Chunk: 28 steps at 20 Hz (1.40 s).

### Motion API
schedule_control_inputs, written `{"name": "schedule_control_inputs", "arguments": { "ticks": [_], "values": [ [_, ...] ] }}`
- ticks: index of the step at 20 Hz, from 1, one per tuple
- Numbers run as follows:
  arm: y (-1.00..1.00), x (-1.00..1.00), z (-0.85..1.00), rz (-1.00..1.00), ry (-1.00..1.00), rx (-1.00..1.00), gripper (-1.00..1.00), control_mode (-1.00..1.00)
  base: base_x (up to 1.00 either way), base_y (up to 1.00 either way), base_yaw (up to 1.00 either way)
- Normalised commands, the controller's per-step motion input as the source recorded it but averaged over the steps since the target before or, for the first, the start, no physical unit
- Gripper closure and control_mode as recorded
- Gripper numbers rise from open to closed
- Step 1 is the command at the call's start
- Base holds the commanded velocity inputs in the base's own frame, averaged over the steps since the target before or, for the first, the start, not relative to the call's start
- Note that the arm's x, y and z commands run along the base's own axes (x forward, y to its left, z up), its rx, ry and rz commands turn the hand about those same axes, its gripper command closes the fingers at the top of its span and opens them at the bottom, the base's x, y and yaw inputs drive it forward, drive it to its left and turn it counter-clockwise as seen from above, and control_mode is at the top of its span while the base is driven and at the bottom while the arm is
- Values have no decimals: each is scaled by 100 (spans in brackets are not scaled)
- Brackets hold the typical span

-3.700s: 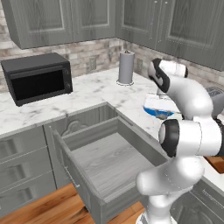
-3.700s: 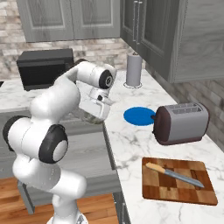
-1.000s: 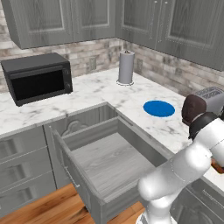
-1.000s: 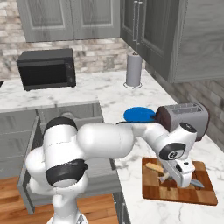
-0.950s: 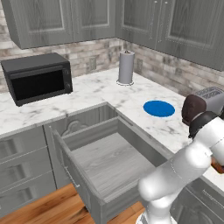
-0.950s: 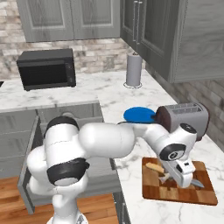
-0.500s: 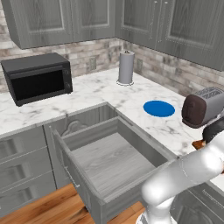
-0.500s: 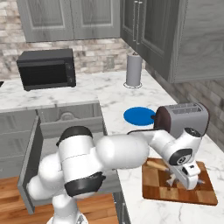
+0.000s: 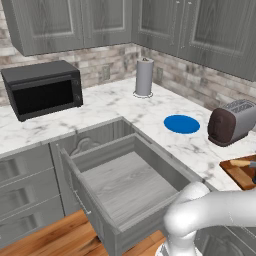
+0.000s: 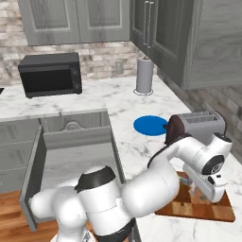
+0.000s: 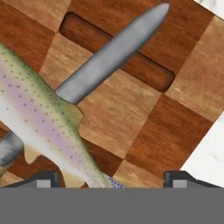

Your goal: Pick up the knife from the drawer and place it on the cutting board. Then place the meat from the plate to the cutting board.

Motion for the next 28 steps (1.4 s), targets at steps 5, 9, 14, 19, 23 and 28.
{"name": "schedule_control_inputs", "arguments": {
  "ticks": [5,9,14,19,23,28],
  "values": [
    [2,-43,35,-2,0,0,-100,-100,0,0,0],
    [40,-43,9,-4,6,0,-100,-100,0,0,0],
    [91,-40,-8,-1,5,-1,-100,-100,0,0,0],
    [77,-61,9,-1,5,0,-100,-100,0,0,0],
    [71,-72,19,-1,7,0,-100,-100,0,0,0],
    [61,-71,44,-2,4,-1,-100,-100,0,0,0]
  ]
}}
